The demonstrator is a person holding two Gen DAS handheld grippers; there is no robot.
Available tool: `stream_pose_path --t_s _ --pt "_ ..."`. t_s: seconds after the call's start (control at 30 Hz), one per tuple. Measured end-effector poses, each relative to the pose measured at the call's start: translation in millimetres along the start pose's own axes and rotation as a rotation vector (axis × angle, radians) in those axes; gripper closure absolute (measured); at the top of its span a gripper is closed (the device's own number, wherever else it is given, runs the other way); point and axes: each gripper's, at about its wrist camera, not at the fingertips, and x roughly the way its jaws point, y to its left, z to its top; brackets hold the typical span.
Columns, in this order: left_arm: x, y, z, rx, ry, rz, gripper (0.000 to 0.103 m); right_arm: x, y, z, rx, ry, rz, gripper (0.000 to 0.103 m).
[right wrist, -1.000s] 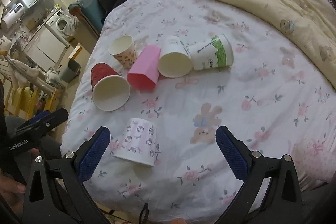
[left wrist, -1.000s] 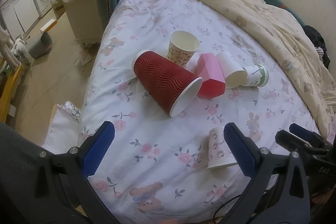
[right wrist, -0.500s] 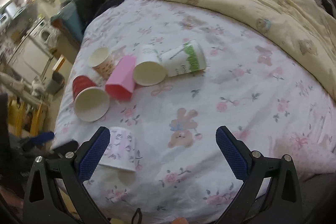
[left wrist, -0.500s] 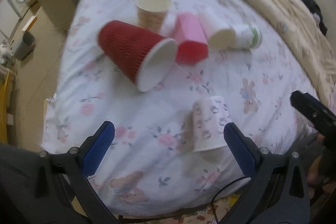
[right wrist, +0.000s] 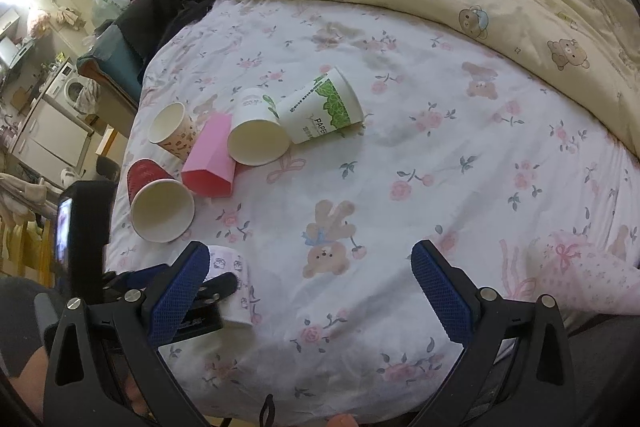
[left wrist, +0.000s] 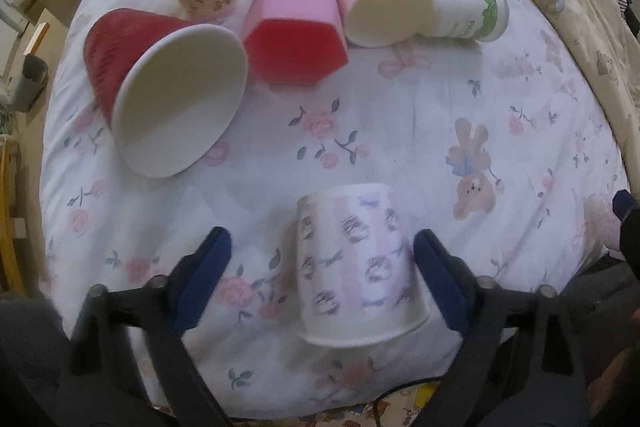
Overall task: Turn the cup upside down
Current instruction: 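Grasp the cat-print cup with the left gripper and lift it, then rotate the left gripper to turn the cat-print cup rim-down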
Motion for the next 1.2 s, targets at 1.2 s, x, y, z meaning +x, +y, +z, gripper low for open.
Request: stream_pose_path --t_s 1.2 --pt "-83.6 99.7 -22.8 -0.176 -0.251 -0.266 0.048 25.5 20.4 -5.2 -0.071 0.066 -0.026 0.000"
